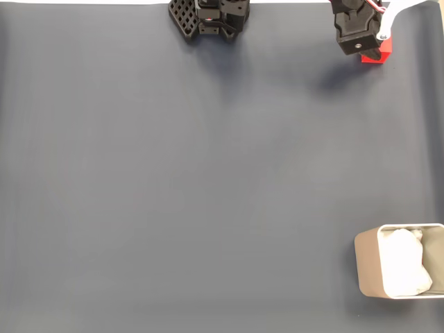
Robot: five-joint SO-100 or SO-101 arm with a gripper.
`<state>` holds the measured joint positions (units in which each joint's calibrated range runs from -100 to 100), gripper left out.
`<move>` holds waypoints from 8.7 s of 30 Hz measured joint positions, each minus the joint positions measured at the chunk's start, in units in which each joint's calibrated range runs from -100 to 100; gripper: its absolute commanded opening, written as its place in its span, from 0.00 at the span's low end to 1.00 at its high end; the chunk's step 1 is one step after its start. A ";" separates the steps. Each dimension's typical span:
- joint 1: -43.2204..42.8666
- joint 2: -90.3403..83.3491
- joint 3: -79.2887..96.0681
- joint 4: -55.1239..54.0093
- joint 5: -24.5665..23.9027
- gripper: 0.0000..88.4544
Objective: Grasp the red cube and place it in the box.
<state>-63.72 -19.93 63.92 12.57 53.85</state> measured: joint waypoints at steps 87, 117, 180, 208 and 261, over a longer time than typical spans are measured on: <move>33.61 14.42 -50.00 16.07 -1.17 0.03; 38.80 35.61 -79.84 18.38 -1.71 0.03; 39.99 47.33 -90.05 18.38 -3.52 0.26; 40.28 47.85 -93.67 24.42 -1.66 0.53; 60.31 -30.92 -8.59 16.23 -5.62 0.00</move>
<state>-3.41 -50.85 55.33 28.80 48.23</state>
